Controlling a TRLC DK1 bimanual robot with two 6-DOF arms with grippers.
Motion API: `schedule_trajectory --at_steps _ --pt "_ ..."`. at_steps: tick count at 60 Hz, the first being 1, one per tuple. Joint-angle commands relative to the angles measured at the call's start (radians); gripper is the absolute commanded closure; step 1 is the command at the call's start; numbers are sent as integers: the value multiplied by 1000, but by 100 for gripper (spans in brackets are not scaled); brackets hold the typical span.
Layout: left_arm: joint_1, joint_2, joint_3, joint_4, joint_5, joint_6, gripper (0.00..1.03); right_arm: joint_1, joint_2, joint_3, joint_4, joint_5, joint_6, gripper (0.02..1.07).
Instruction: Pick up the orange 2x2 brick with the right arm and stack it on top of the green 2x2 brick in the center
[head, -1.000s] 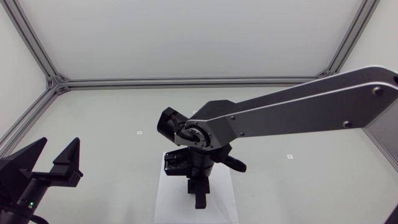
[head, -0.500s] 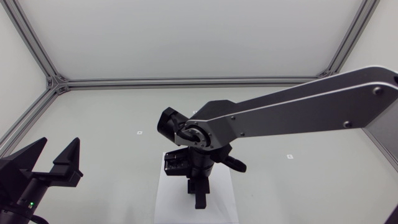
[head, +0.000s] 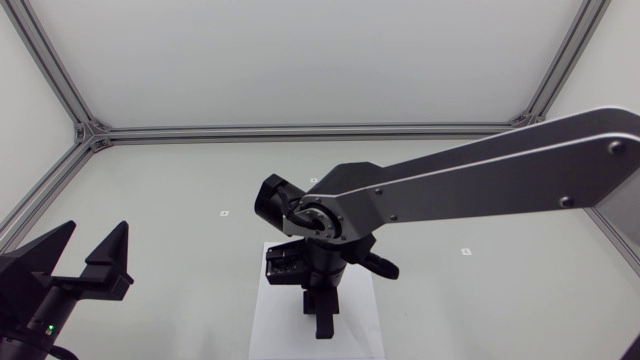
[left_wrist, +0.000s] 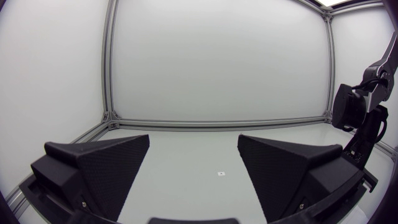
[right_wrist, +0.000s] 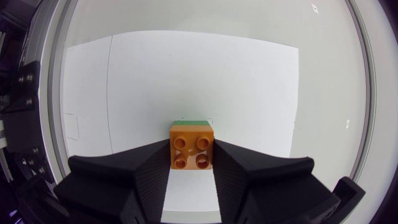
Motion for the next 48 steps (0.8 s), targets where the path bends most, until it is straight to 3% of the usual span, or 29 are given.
schedule_trajectory --at_steps 1,30,37,48 --pt "2 -8 -41 -13 4 13 4 5 -4 -38 -7 -5 9 67" --pt "4 -8 -41 -13 4 13 4 5 -27 -39 -7 -4 15 64" --pt "4 -8 -41 -15 6 13 4 7 -32 -41 -7 -4 18 55" --pt "4 -8 -41 -13 4 13 4 8 -33 -39 -4 -4 22 52"
